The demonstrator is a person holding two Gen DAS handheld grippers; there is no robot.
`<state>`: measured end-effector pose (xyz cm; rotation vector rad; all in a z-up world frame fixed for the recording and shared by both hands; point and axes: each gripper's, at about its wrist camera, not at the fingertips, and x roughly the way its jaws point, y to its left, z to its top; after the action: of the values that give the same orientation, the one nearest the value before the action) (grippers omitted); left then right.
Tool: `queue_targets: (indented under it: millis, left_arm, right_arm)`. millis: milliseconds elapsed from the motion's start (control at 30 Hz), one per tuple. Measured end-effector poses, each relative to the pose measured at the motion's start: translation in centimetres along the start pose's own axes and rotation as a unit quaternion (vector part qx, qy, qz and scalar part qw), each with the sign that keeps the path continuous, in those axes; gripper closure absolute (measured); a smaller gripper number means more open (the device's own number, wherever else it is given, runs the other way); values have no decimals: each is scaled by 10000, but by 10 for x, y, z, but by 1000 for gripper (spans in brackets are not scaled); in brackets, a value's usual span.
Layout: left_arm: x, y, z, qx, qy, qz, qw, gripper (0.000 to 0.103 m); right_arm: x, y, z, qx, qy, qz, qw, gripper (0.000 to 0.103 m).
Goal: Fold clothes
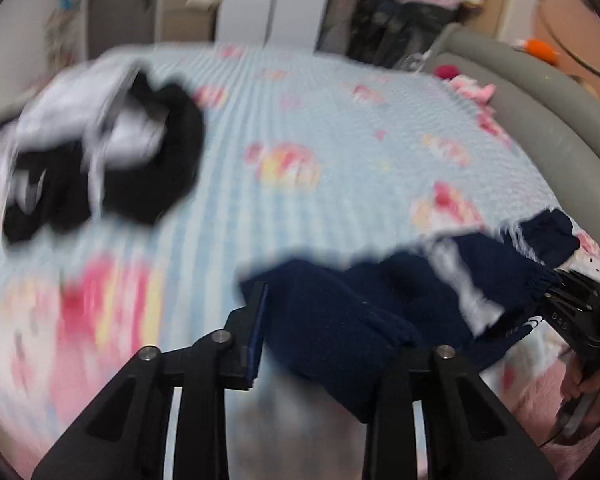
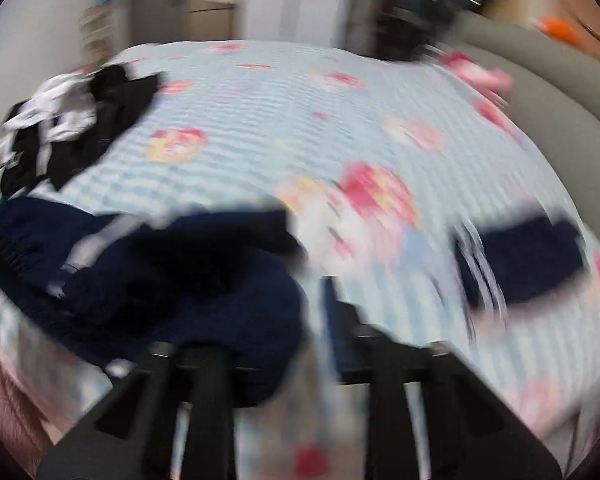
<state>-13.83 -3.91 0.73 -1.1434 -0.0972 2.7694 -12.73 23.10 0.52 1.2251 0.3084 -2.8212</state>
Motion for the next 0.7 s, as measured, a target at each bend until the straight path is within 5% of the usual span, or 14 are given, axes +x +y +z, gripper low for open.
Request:
queue_targets:
  millis: [67, 200, 333, 433, 567, 700]
  left_arm:
    - [-7, -9, 57, 346, -376, 189, 9985, 81]
    - [-74, -10, 130, 240, -1416, -240, 9893, 81]
    - [-119, -8, 131, 75, -1808, -625, 9815, 78]
    - [-104, -3, 94, -20, -1346, -572, 9892, 78]
    - [-40, 18, 12, -569, -179, -565, 9966, 78]
    - [32, 30, -82, -813, 1278, -225, 9882, 78]
  right_arm:
    - [-3, -9, 47, -105, -226, -19, 9997, 94]
    - [-74, -45, 124, 471, -1395, -72, 9891, 93]
    - [-129, -56, 130, 752, -2146, -203, 9736, 90]
    - [-121, -49, 96, 767, -1907, -204, 9784, 86]
    - [-62, -38, 19, 1039, -734, 289, 9915, 84]
    - [6, -20, -59, 1120, 641, 604, 9898, 84]
